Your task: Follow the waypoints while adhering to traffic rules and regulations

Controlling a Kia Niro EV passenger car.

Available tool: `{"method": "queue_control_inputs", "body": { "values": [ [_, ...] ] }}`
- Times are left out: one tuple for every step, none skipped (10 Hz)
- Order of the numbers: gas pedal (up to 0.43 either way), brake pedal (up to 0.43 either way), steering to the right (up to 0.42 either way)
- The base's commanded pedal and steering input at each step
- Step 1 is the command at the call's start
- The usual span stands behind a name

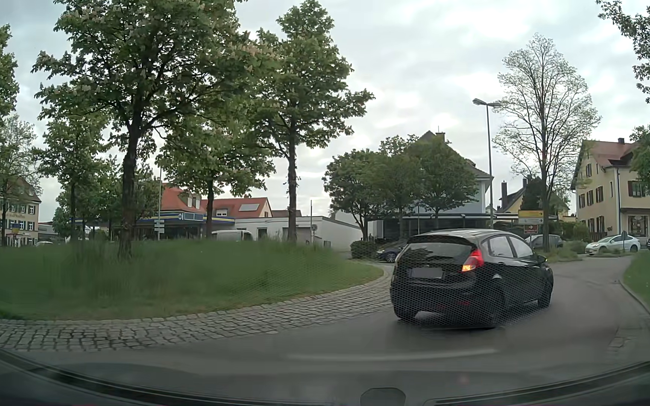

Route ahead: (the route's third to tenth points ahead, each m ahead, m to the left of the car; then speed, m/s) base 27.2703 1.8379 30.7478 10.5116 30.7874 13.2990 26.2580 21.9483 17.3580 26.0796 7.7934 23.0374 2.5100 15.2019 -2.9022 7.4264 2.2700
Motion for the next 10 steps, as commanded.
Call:
{"method": "queue_control_inputs", "body": {
  "values": [
    [0.390, 0.000, 0.320],
    [0.390, 0.000, 0.320],
    [0.390, 0.000, 0.320],
    [0.378, 0.000, 0.318],
    [0.358, 0.000, 0.313],
    [0.358, 0.000, 0.298],
    [0.358, 0.000, 0.278],
    [0.358, 0.000, 0.258],
    [0.370, 0.000, 0.240],
    [0.370, 0.000, 0.219]
  ]
}}
